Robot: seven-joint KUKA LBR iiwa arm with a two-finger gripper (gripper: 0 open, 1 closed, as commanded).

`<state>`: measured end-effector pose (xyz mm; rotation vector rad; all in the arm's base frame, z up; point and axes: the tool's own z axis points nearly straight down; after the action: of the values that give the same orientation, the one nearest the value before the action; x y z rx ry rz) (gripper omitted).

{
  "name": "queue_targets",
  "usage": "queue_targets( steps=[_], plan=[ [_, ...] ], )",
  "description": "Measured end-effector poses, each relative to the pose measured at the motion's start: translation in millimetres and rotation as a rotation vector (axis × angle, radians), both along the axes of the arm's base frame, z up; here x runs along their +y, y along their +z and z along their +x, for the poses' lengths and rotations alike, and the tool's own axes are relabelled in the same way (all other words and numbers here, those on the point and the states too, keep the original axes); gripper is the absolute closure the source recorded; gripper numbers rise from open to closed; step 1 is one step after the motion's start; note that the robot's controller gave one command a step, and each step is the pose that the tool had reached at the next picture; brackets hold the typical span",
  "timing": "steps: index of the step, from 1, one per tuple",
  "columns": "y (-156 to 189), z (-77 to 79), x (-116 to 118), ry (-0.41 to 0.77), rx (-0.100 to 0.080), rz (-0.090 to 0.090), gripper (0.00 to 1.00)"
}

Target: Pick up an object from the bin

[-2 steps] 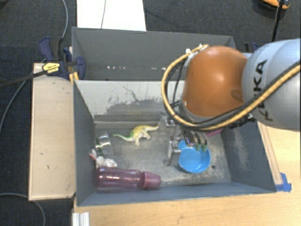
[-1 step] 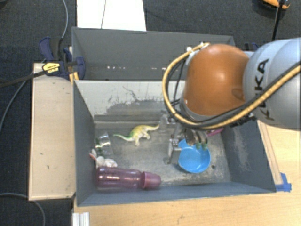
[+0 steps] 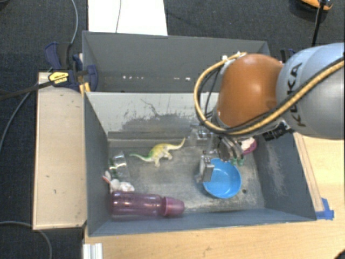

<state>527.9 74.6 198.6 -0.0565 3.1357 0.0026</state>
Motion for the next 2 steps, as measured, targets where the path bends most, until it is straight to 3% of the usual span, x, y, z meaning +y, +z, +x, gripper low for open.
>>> queue_targets(
  steps=[1, 2],
  plan=[
    [-14, 6.0, -10, 0.001, 0.004, -0.001, 0.00],
    [6, 15.0, 19, 0.049, 0.010, -0.004, 0.00]
  ],
)
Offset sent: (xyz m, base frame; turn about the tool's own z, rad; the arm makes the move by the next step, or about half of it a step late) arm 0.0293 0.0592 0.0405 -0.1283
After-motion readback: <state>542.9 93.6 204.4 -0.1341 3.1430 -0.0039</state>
